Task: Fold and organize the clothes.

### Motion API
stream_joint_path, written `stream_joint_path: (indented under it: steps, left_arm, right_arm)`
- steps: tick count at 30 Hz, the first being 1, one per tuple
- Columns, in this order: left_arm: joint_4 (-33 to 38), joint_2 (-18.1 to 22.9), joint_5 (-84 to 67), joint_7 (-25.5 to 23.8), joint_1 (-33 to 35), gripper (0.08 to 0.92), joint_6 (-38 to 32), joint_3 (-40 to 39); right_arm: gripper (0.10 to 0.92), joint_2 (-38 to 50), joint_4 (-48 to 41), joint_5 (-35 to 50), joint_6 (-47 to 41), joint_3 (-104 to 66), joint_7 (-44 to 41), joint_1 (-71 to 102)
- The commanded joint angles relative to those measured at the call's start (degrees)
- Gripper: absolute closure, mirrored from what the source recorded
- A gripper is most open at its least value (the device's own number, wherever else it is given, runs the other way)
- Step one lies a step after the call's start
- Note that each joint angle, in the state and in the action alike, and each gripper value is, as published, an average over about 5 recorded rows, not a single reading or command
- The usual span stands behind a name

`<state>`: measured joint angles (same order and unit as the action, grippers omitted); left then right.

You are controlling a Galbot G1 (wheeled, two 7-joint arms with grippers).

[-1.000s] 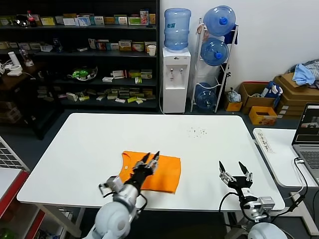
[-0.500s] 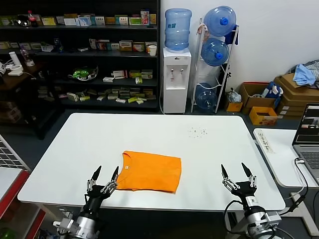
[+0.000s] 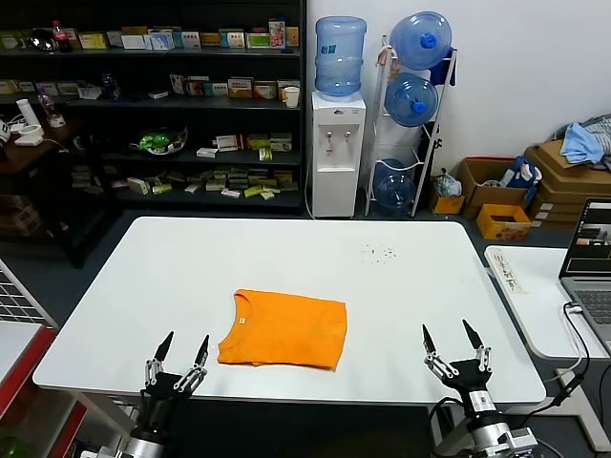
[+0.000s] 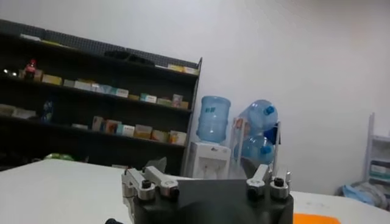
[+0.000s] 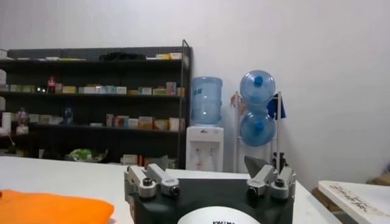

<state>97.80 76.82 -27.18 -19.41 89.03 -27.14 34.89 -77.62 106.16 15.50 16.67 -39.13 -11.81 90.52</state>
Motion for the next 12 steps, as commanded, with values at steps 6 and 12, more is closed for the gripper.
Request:
stream_joint_path:
  steps: [6, 12]
  left_arm:
    - [-2.1, -0.2, 0.8, -2.4, 1.0, 0.177, -2.9, 3.6]
    - [-2.1, -0.1, 0.7, -2.5, 1.0, 0.177, -2.9, 3.7]
  right_arm:
    - [0.203, -2.1, -0.7, -1.8, 2.7, -0.9, -1.4, 0.7]
    - [0.203, -2.3, -0.7, -1.7, 2.7, -1.2, -1.4, 0.9]
